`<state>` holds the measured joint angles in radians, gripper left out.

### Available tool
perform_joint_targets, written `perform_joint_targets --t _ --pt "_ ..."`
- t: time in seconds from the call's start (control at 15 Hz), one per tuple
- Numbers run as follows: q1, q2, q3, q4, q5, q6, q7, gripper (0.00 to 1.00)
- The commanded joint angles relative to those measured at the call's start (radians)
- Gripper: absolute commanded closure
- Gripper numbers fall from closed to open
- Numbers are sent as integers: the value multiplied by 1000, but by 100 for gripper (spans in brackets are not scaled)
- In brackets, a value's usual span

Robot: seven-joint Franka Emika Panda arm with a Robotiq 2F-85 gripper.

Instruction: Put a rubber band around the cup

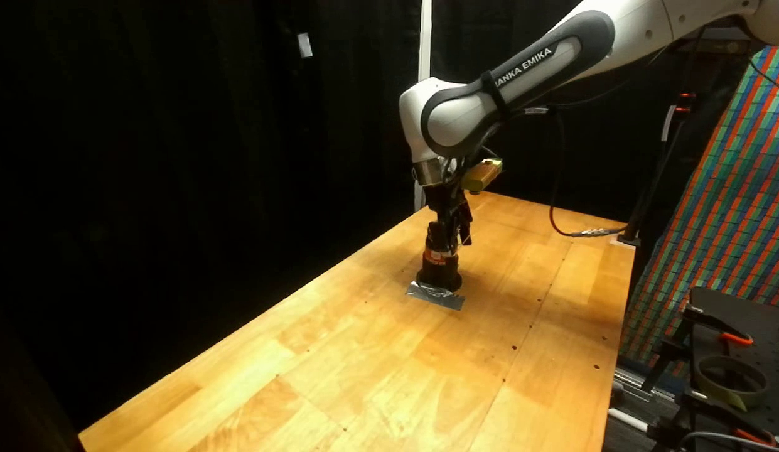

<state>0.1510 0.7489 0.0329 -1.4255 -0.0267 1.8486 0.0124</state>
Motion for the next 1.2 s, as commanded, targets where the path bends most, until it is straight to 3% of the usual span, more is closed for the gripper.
perform_joint_targets --t 0.0,0.07,0.13,0.33,0.6,0.73,0.87,0.93,1.0,1.13 --pt "33 -139 -11 -240 -64 267 84 0" --pt "39 -167 -13 -290 -83 349 107 25" --pt "51 -191 -20 -338 -110 426 130 27" --pt "82 -263 -45 -497 -192 630 233 49" --pt "141 -373 -103 -713 -297 826 380 50" --pt "176 -434 -131 -814 -339 868 450 50" --pt "202 -519 -141 -919 -365 867 514 7" --pt "204 -564 -138 -968 -374 872 536 8" --pt "214 -601 -148 -1007 -415 890 577 51" --pt "209 -655 -155 -1069 -522 955 656 48"
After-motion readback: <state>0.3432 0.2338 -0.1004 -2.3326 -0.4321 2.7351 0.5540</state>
